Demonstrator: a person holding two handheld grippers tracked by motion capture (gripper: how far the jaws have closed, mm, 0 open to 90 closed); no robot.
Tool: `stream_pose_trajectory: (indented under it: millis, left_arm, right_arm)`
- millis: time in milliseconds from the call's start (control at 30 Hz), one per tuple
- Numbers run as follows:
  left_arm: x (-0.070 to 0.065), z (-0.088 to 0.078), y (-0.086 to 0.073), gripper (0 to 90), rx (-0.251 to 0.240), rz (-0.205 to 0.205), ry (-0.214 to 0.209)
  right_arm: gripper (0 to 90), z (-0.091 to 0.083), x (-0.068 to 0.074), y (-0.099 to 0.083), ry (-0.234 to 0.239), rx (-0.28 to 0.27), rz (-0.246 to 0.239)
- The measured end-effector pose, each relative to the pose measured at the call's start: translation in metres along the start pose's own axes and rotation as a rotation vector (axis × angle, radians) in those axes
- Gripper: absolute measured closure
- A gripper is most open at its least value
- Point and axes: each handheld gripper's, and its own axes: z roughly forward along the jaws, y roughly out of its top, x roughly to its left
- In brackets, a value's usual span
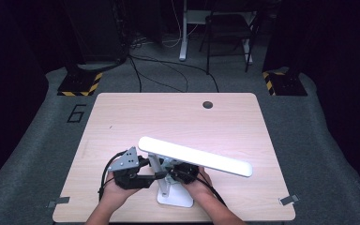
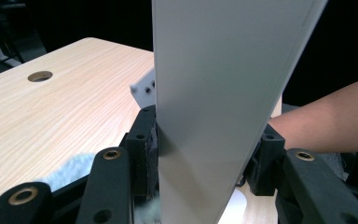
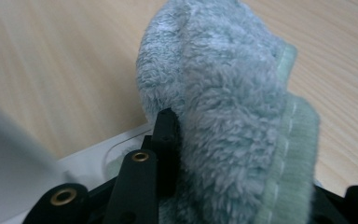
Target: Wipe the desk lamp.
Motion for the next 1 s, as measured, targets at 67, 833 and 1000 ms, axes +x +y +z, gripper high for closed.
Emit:
stream_pose_trajectory:
  millis: [67,833,1000]
  left_arm:
    - [0.001,0.0,0.0,53.9,-0.001,-0.003,-0.012]
    - [0.001,0.003,0.001,50.5,0.01,0.009,-0.128]
    - [-0.001,0.002,0.002,52.0,0.011,0.035,-0.105]
  right_arm:
    - [69.5,0.002,-0.006,0.001,-0.021,0.006,0.039]
    - [69.4,0.038,-0.037,0.021,-0.021,0.061,0.129]
    - [68.3,0.037,-0.037,0.025,-0.056,0.048,0.113]
